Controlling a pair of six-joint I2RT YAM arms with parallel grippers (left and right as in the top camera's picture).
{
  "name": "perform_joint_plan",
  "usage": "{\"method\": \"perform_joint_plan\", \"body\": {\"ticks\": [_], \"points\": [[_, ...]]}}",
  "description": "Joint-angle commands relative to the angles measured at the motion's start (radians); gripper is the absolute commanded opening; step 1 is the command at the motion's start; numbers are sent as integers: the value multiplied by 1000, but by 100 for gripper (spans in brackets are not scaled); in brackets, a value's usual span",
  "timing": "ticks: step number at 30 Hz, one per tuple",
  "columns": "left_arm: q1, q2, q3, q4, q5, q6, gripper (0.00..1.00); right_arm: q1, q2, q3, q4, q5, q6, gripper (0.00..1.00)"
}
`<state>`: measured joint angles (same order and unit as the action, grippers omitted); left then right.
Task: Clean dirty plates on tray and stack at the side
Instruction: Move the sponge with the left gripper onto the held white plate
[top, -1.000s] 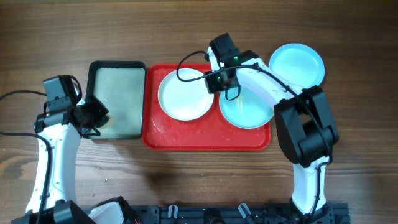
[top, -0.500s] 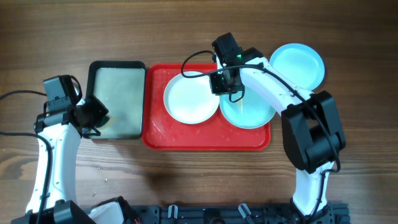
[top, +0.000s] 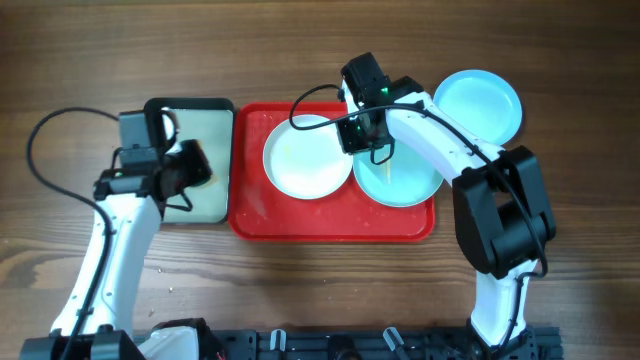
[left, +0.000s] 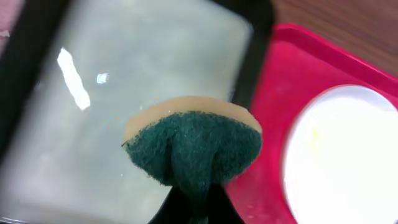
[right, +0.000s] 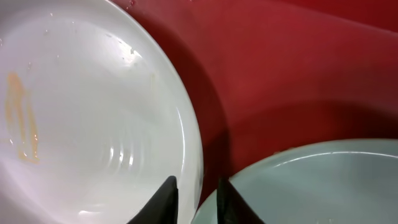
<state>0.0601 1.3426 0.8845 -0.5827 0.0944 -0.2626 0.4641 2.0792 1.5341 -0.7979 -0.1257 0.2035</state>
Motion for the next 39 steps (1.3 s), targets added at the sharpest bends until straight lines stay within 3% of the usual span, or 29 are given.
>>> {"method": "perform_joint_plan", "body": {"ticks": [1, 7, 17, 26, 30, 39], "points": [[-79, 1, -4, 26, 9, 24, 4, 4, -23, 2, -2, 14, 18, 21], [-165, 1, -4, 68, 9, 24, 4, 4, -22, -60, 112, -10, 16, 20], [-237, 52, -4, 117, 9, 24, 4, 4, -21, -70, 135, -71, 97, 4], [-267, 64, -4, 146, 9, 20, 4, 5, -21, -70, 124, -139, 166, 9], [-285, 64, -4, 165, 9, 11, 4, 4, -21, -69, 153, -129, 141, 22], [-295, 87, 0, 193, 54, -64, 4, 4, -12, -71, 164, -84, 111, 18]]}}
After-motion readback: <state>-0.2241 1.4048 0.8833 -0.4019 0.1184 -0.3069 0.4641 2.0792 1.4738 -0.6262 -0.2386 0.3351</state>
